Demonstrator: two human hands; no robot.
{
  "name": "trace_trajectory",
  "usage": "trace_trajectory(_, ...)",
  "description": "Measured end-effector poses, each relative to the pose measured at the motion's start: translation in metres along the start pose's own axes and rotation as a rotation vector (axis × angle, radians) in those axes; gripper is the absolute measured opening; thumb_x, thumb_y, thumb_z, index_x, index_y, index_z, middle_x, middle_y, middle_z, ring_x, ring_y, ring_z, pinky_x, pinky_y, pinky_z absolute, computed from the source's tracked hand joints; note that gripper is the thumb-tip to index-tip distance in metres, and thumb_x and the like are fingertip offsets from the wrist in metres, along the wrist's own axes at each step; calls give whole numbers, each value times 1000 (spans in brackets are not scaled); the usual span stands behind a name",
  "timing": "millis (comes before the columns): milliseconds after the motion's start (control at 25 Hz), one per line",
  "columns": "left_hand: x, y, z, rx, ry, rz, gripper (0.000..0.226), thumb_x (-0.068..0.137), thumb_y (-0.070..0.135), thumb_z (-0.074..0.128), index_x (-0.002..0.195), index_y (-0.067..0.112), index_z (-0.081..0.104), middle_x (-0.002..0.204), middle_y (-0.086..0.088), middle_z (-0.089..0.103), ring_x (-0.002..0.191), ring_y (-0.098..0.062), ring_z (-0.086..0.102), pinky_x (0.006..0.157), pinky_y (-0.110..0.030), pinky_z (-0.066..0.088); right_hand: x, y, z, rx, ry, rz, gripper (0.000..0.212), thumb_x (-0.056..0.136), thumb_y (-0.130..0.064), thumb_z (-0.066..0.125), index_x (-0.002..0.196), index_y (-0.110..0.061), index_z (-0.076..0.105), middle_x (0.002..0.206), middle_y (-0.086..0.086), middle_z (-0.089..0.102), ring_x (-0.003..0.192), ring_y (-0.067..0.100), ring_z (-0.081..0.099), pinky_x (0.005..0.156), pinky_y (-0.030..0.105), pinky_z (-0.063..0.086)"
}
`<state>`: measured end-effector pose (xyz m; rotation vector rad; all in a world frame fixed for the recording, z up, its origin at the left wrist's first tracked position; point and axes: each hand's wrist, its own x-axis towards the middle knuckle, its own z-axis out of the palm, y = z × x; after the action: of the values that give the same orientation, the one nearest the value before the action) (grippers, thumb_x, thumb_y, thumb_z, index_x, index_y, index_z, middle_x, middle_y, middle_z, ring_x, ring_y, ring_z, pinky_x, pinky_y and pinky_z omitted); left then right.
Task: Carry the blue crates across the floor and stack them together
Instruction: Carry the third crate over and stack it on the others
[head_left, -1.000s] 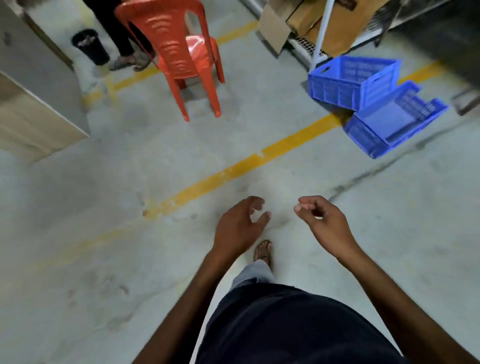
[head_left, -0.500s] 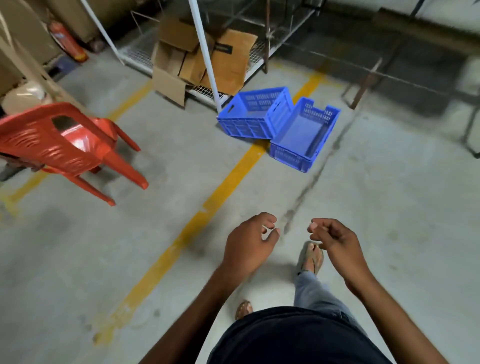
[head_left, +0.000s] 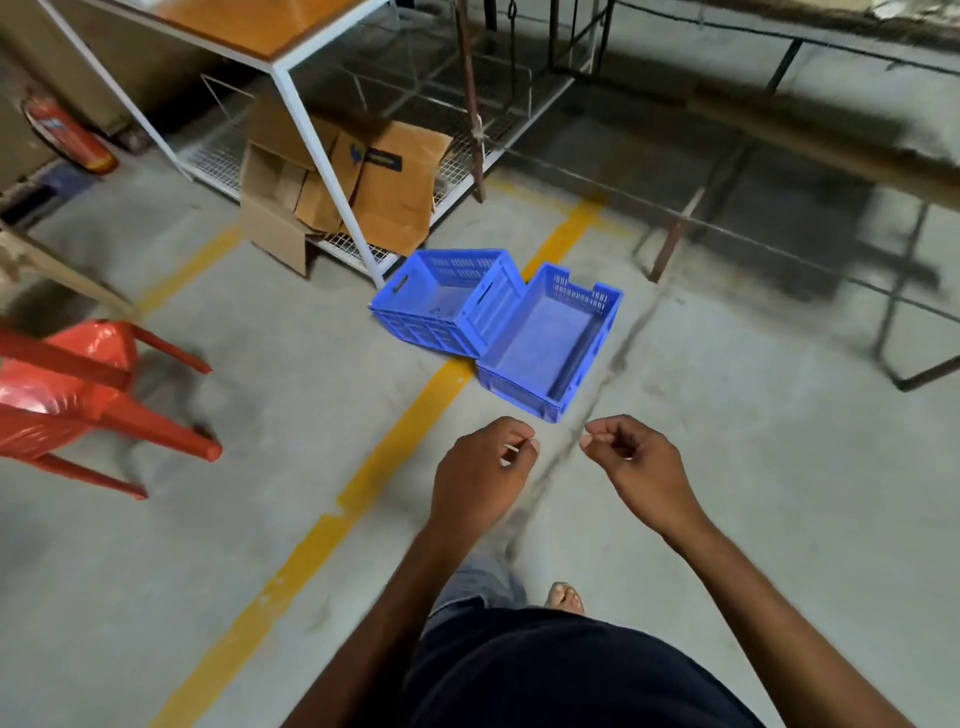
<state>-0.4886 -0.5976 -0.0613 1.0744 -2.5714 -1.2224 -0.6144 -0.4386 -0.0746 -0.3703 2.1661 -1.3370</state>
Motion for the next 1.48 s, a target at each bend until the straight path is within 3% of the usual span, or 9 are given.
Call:
trace_trajectory(200, 108, 3, 14, -23, -31, -38, 28, 83, 55, 54, 106, 40, 59, 90, 20, 73, 84, -1, 69, 79, -35, 57, 114, -12, 4, -159, -90, -82, 12, 84, -33, 72, 88, -25, 65, 97, -30, 67, 82, -3, 67, 69, 7, 45)
trace_trajectory(480, 284, -15, 32, -139, -155, -118, 18, 86, 38, 61, 95, 26, 71, 91, 12, 75, 85, -5, 71, 80, -37, 57, 284, -39, 20, -141, -138, 12, 12, 86, -28, 71, 96, -35, 67, 93, -19, 69, 85, -2, 67, 78, 21, 51)
trace_trajectory(680, 406, -14, 28, -11, -175, -116, 9, 93, 27, 64, 95, 23, 71, 94, 6, 74, 85, -11, 69, 82, -36, 54, 399, -59, 45, -11, -146, 168, 16, 84, -20, 75, 99, -25, 72, 87, -10, 74, 87, 7, 70, 86, 26, 54)
trace_trajectory(840, 485, -24, 47, 72, -118, -188, 8, 92, 27, 65, 94, 24, 72, 95, 6, 74, 86, -13, 69, 80, -31, 51, 479, -46, 67, -27, -216, 261, 18, 85, -20, 76, 103, -18, 73, 88, -4, 74, 87, 13, 70, 77, 18, 50)
trace_trajectory(1000, 544, -67, 91, 52, -103, -356, 9, 92, 29, 63, 93, 22, 69, 88, 3, 75, 84, -13, 68, 69, -26, 45, 553, -14, 90, -168, -320, 292, 17, 85, -29, 71, 102, -26, 71, 86, -12, 70, 84, 7, 66, 72, 18, 46)
trace_trajectory(1120, 576, -106, 130, 14, -134, -425, 10, 91, 25, 61, 90, 17, 64, 84, -4, 71, 82, -24, 67, 69, -34, 50, 606, 15, 113, -175, -337, 330, 15, 85, -25, 71, 99, -26, 70, 81, -10, 69, 82, 12, 68, 73, 23, 48)
trace_trajectory(1200, 598, -136, 153, 19, -112, -400, 7, 90, 20, 61, 97, 19, 64, 93, -4, 70, 93, -28, 66, 75, -36, 49, 641, 36, 133, -166, -323, 370, 14, 84, -23, 71, 98, -25, 70, 83, -3, 72, 84, 20, 70, 74, 28, 51)
trace_trajectory(1320, 633, -184, 173, 108, 14, -348, 45, 85, 14, 68, 128, 10, 58, 127, -12, 60, 120, -30, 54, 94, -37, 44, 682, 66, 166, -127, -300, 444, 16, 85, -18, 70, 101, -19, 70, 101, 11, 75, 100, 34, 69, 87, 48, 52)
trace_trajectory(1480, 682, -249, 198, 229, 81, -413, 64, 87, 22, 67, 143, 2, 45, 143, -19, 50, 133, -36, 47, 107, -44, 38, 707, 96, 197, -94, -303, 455, 17, 81, -23, 69, 97, -25, 68, 105, 10, 75, 103, 33, 69, 93, 51, 50)
